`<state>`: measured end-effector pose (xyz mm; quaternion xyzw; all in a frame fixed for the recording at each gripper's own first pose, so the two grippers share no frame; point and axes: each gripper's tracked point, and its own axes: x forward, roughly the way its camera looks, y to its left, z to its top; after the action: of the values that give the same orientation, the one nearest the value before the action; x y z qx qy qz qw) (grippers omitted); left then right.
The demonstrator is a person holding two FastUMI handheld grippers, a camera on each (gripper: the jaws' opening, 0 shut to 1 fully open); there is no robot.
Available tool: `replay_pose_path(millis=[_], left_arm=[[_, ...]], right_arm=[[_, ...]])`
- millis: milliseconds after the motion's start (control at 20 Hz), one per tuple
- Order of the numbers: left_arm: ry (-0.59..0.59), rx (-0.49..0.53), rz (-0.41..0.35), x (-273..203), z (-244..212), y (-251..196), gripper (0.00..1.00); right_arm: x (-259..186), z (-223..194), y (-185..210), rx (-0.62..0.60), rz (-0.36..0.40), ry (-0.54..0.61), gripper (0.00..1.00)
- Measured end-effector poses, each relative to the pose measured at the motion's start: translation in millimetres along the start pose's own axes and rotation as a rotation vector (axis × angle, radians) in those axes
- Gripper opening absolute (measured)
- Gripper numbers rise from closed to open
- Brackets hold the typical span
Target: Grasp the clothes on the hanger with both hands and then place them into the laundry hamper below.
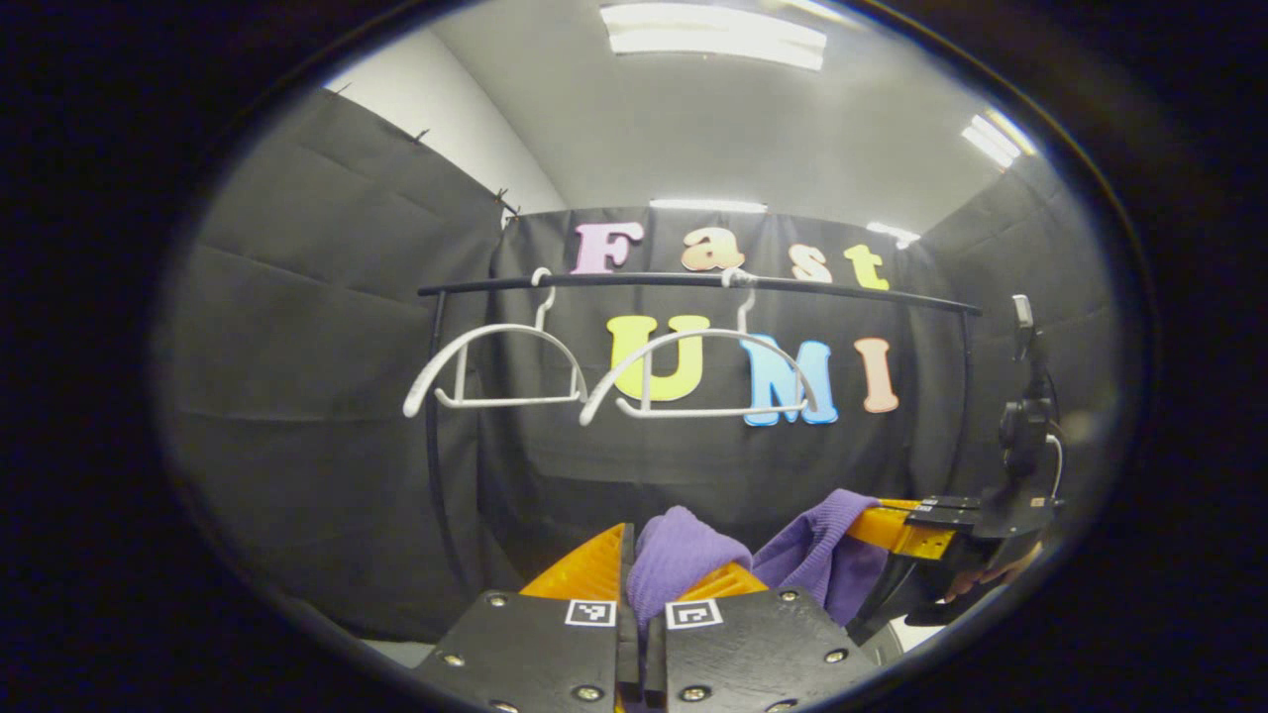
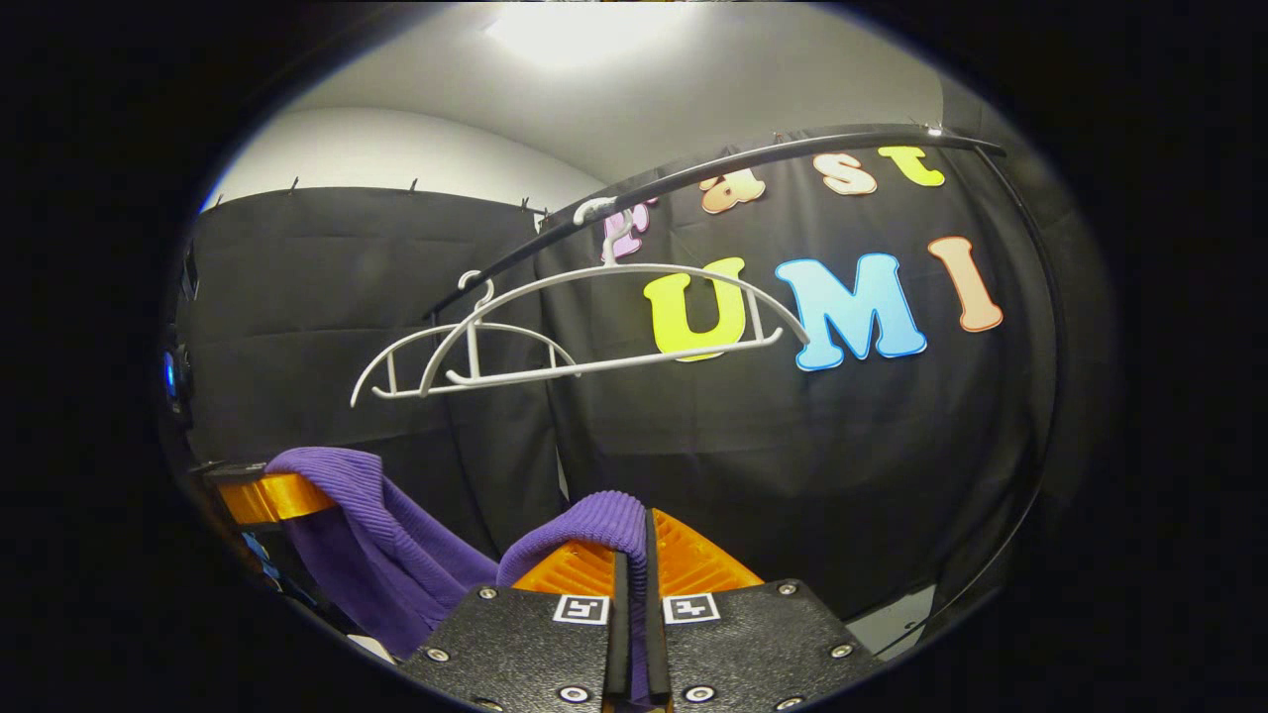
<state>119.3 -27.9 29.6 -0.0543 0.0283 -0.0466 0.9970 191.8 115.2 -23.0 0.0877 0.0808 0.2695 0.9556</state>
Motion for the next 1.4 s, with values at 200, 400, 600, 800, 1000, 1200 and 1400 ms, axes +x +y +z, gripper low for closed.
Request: replay_pose_path(millis=[200, 400, 600, 800, 1000, 1200, 1400], left_arm=[[0.047, -0.011, -0.066, -6.8, -34.4, -26.1, 0.03], [0.104, -0.030, -0.093, -19.9, -77.7, -37.8, 0.03], [0.181, -0.035, -0.093, -25.3, -123.5, -40.5, 0.04], [0.263, -0.031, -0.079, -20.7, -167.7, -37.0, 0.04], [0.367, -0.021, -0.057, -28.0, -225.1, -29.4, 0.04], [0.482, 0.012, -0.052, -28.9, -284.3, -27.2, 0.00], [0.578, 0.024, -0.036, -38.3, -332.1, -23.9, 0.04]], right_arm=[[-23.5, -26.9, 13.3, 0.025, -0.004, 0.051, 0.06], [-40.8, -64.0, 19.9, 0.042, -0.013, 0.113, 0.06], [-42.2, -100.2, 18.0, 0.031, -0.030, 0.182, 0.06], [-57.5, -146.0, 8.4, 0.029, -0.053, 0.265, 0.06], [-62.4, -194.6, 0.2, 0.015, -0.069, 0.374, 0.06], [-74.8, -241.6, -8.5, -0.005, -0.093, 0.487, 0.06], [-86.7, -283.7, -13.5, -0.023, -0.114, 0.585, 0.07]])
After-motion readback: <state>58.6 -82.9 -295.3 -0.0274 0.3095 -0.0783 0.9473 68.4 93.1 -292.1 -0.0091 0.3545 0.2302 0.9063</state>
